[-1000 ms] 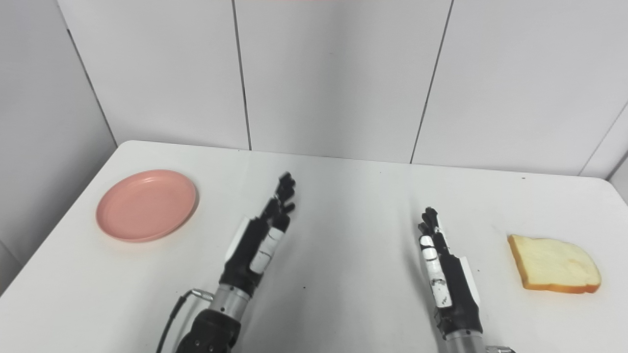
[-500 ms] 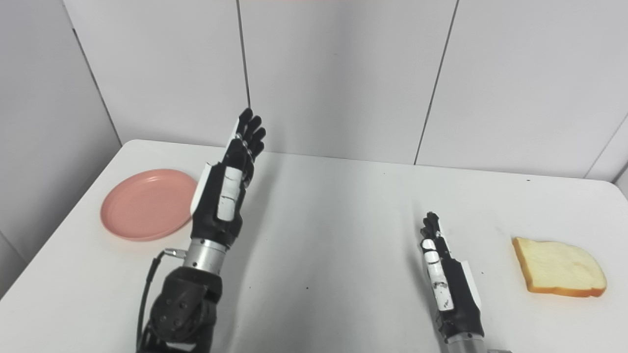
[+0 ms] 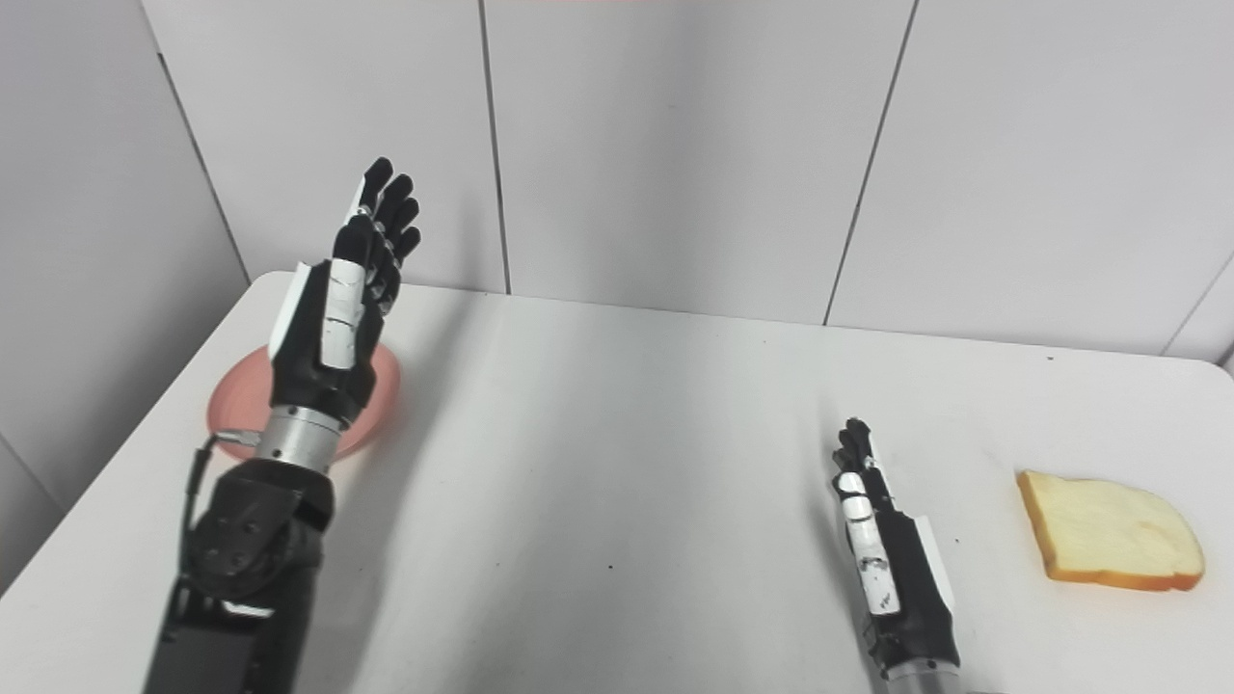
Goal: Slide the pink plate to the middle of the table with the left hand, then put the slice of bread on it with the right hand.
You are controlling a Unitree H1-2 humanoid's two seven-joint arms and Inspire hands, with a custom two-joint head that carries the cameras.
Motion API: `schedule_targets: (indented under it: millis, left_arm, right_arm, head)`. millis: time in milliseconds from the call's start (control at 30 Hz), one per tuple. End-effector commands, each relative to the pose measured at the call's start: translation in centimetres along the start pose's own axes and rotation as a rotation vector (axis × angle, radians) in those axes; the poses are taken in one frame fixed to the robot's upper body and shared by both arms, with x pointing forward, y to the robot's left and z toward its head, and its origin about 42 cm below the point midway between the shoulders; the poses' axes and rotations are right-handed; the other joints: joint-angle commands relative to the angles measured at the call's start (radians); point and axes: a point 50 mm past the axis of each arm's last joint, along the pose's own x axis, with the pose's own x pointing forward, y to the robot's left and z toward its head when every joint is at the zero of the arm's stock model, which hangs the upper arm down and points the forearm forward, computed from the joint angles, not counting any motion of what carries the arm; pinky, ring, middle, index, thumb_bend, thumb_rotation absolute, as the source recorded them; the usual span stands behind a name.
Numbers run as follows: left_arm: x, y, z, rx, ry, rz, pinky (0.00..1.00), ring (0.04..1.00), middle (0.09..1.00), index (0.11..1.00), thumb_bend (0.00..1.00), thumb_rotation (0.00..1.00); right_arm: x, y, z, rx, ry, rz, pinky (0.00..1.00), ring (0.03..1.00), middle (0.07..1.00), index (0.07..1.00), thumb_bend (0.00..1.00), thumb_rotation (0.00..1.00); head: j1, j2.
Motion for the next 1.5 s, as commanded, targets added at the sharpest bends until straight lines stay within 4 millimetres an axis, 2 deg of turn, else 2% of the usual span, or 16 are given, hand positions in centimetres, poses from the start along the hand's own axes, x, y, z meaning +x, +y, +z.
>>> schedule_targets:
  millis: [0, 33, 100, 300, 500, 767, 1133, 1467]
  left_arm:
    - [1.1, 1.0, 2.0, -0.027, -0.085, 0.064, 1.00, 1.000, 1.000, 1.000, 0.87, 1.00]
    - [1.1, 1.3, 1.9, -0.063, -0.095, 0.094, 1.00, 1.000, 1.000, 1.000, 0.85, 0.96]
    - [1.1, 2.0, 1.5, -0.090, -0.110, 0.139, 1.00, 1.000, 1.000, 1.000, 0.86, 0.96]
    - [1.7, 5.9, 1.3, -0.055, -0.128, 0.216, 0.98, 0.995, 1.000, 0.997, 0.90, 0.93]
    - [2.2, 8.0, 1.4, -0.049, -0.152, 0.317, 0.96, 0.982, 0.986, 0.982, 0.88, 0.96]
    - [2.7, 10.8, 0.8, -0.023, -0.138, 0.407, 0.96, 0.981, 0.984, 0.991, 0.91, 0.98]
    - [1.5, 13.6, -1.0, -0.103, -0.106, 0.497, 1.00, 0.996, 0.992, 1.000, 0.91, 0.93]
    - [0.6, 15.0, -3.0, -0.172, -0.071, 0.543, 1.00, 1.000, 0.995, 1.000, 0.90, 0.92]
  right_arm:
    - [0.9, -0.1, 1.7, -0.003, -0.089, 0.005, 1.00, 1.000, 1.000, 1.000, 0.25, 1.00]
    - [0.9, -0.1, 1.7, -0.001, -0.089, 0.004, 1.00, 1.000, 1.000, 1.000, 0.25, 1.00]
    - [0.9, -0.2, 1.7, 0.001, -0.088, 0.009, 1.00, 1.000, 1.000, 1.000, 0.24, 1.00]
    - [0.8, -0.5, 1.5, -0.003, -0.091, 0.007, 1.00, 1.000, 1.000, 1.000, 0.26, 1.00]
    - [0.8, -0.6, 1.4, 0.005, -0.097, 0.008, 1.00, 1.000, 1.000, 1.000, 0.26, 1.00]
    - [0.7, -0.6, 1.6, 0.003, -0.091, 0.003, 1.00, 1.000, 1.000, 1.000, 0.25, 1.00]
    - [0.7, -0.8, 1.7, -0.012, -0.100, 0.005, 1.00, 1.000, 1.000, 1.000, 0.26, 1.00]
    - [0.8, -1.0, 1.7, -0.009, -0.093, 0.012, 1.00, 1.000, 1.000, 1.000, 0.26, 1.00]
  head:
    - [0.002, 0.001]
    - [0.002, 0.001]
    - [0.004, 0.003]
    - [0.006, 0.004]
    - [0.011, 0.003]
    - [0.014, 0.007]
    - [0.019, 0.018]
    - [0.023, 0.020]
